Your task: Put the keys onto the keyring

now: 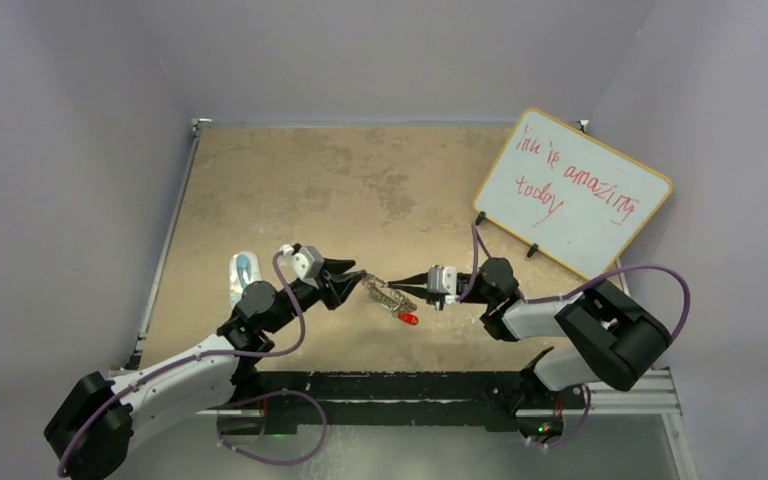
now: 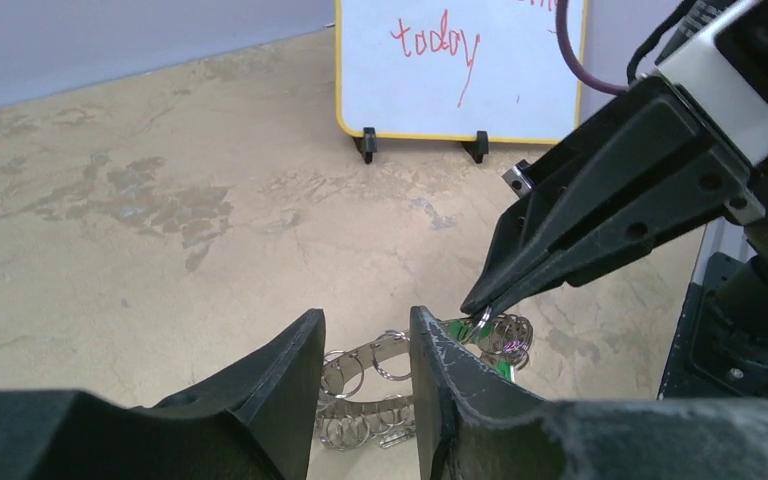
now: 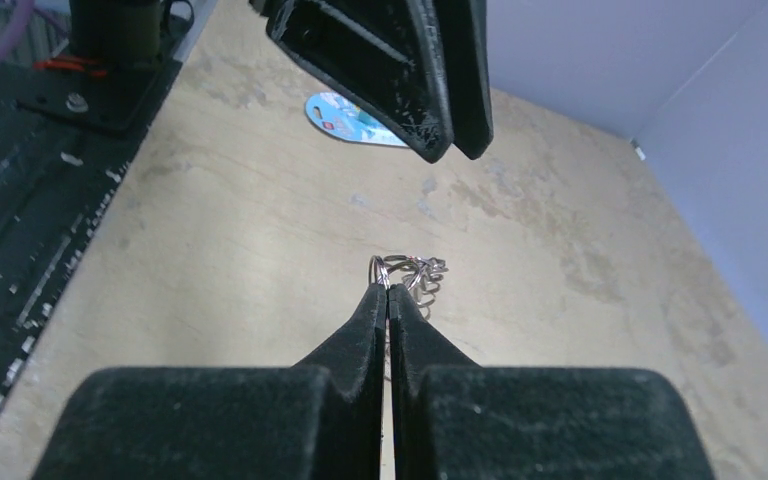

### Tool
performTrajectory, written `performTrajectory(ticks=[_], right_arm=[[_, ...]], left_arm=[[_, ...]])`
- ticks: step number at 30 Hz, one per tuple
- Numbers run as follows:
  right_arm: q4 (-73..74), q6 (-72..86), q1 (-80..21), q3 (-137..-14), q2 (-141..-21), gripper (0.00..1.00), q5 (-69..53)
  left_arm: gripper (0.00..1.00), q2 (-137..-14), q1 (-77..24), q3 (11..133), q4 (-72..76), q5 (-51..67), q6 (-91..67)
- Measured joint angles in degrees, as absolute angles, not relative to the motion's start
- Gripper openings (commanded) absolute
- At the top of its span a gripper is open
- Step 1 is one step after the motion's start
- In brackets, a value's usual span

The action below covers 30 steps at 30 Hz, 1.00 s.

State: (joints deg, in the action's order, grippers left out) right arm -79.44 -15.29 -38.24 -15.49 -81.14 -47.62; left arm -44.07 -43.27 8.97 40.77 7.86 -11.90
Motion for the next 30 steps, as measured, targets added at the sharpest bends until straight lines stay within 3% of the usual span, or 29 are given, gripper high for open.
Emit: performTrajectory(ticks=[5, 13, 23, 30], right_arm=[[-79.9, -24.4, -38.2, -15.1, -81.3, 0.0, -49.0], [-76.3, -39.5, -39.3, -15.0, -80.2, 0.0, -43.5], [-72.0, -54.4, -47.9, -15.0, -76.9, 0.0, -19.4], [-77.0, -57.2, -53.8, -13.9, -82.0, 0.0, -6.2]], left_arm=[[0.42, -43.7, -43.3, 11.4, 35.4, 5.4, -18.0], [0.42, -47.7, -43.3, 22.7, 19.1, 3.0, -31.2], [0.4, -51.6, -43.3, 27.6, 9.3, 3.2, -46.3], [0.37, -53.7, -43.2, 25.7, 13.5, 3.6, -54.0]])
